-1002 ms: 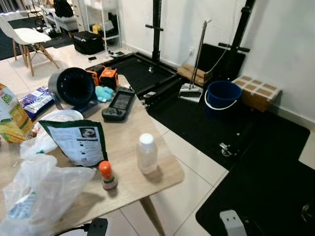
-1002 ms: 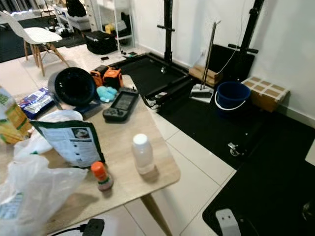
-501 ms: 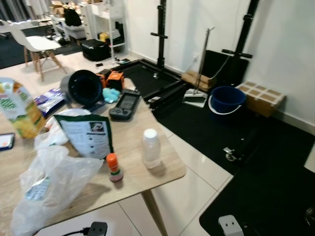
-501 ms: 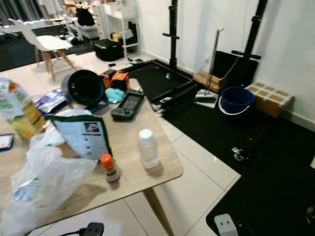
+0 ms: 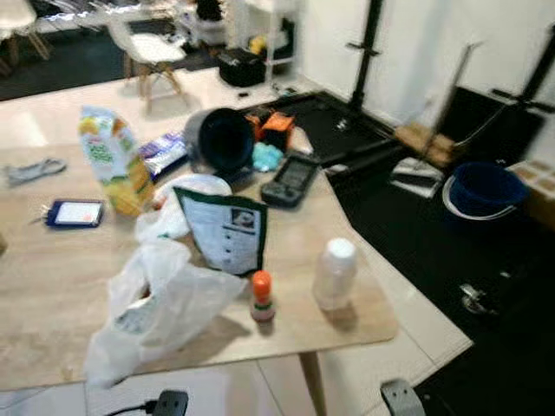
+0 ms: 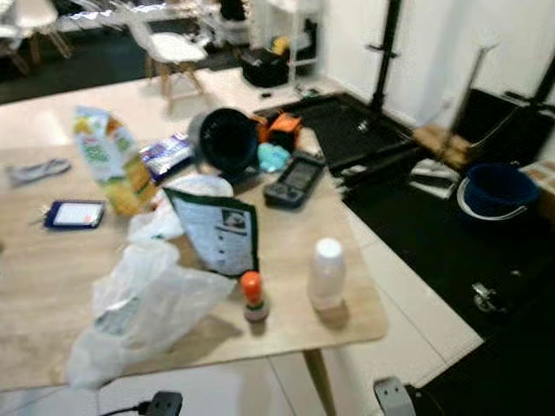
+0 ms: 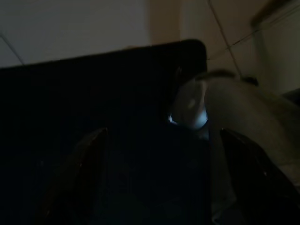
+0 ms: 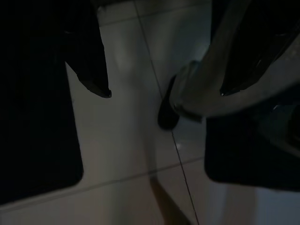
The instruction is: Restocking fridge
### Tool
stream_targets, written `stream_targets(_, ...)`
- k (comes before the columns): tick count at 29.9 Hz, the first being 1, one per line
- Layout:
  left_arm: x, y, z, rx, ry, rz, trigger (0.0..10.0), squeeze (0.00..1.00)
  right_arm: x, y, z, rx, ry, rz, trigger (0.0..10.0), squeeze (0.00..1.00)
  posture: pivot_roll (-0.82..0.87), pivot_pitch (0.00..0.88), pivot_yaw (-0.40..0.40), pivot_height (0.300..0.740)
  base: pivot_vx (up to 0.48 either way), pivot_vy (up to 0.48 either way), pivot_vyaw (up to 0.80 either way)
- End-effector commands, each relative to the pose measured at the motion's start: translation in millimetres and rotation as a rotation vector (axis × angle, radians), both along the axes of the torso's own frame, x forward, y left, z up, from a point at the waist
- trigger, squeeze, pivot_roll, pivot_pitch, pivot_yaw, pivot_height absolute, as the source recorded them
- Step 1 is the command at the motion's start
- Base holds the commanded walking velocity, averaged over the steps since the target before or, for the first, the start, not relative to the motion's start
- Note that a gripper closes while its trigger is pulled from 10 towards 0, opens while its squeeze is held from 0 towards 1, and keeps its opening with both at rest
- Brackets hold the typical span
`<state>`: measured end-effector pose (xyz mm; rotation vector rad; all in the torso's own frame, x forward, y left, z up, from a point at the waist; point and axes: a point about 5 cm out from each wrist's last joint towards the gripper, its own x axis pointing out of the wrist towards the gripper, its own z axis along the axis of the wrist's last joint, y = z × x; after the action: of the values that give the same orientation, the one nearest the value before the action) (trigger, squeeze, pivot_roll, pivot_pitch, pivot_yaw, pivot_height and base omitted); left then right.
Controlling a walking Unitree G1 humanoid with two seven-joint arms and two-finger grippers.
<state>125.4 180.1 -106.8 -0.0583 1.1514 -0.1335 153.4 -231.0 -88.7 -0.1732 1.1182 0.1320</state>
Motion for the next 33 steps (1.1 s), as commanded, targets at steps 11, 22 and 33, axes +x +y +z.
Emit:
stream_targets(11, -5.3, 1.9, -1, 0.009, 0.024, -0.035, 10.0, 0.00, -7.1, -0.6, -3, -0.003, 0.015, -0.014, 10.0, 0.00, 0.06, 0.000, -0.005, 0.740, 0.000, -0.346, 0.00)
stream_targets(22, -6.7, 3.2, -2, 0.012, 0.024, -0.013, 10.0, 0.00, -6.8, -1.3, -2, -0.021, 0.015, 0.001, 10.0, 0.00, 0.06, 0.000, -0.005, 0.740, 0.000, 0.000, 0.00)
stream_targets(33, -5.4, 3.7, -1, 0.013, 0.021, -0.010, 10.0, 0.00, -7.9, -12.2, -1, -0.166, -0.028, -0.139, 10.0, 0.00, 0.07, 0.000, -0.003, 0.740, 0.000, 0.000, 0.00)
